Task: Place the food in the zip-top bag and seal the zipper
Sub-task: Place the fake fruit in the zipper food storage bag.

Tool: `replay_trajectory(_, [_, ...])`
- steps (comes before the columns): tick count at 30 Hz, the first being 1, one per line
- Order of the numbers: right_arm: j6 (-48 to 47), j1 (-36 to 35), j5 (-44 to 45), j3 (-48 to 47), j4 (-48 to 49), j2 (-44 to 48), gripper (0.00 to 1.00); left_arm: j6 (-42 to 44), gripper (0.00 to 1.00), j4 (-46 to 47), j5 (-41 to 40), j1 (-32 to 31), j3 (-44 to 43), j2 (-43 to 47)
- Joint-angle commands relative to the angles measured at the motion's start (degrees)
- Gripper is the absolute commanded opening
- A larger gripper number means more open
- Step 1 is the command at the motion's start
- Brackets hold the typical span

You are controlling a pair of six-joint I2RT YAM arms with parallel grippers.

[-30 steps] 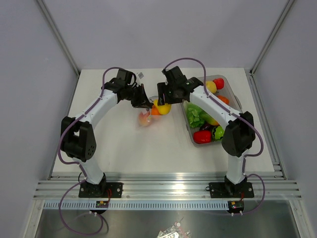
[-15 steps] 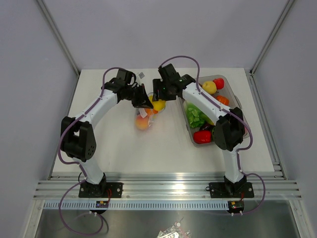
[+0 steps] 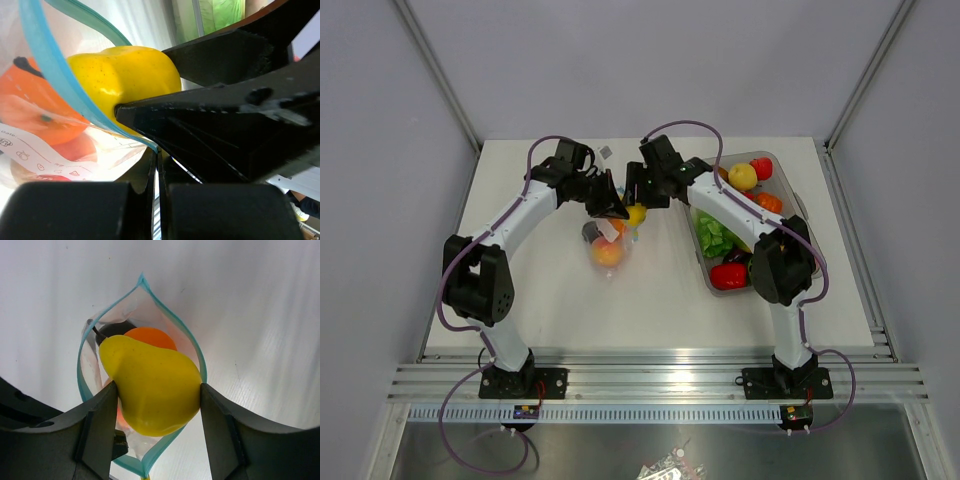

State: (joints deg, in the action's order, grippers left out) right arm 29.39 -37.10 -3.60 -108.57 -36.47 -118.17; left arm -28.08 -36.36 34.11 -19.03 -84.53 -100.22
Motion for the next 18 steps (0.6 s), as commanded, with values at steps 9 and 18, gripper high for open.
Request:
replay_trajectory(9, [-4.6, -1.1, -0.6, 4.5, -5.5, 9.1, 0.51, 2.4, 0.00, 0.4, 6.3, -1.7, -8.5, -2.2])
replay_trajectory(18, [-5.1, -1.0, 4.6, 4.7, -8.3, 11.3, 0.51, 6.2, 0.00, -0.7, 10.3, -3.9, -9.0, -2.3])
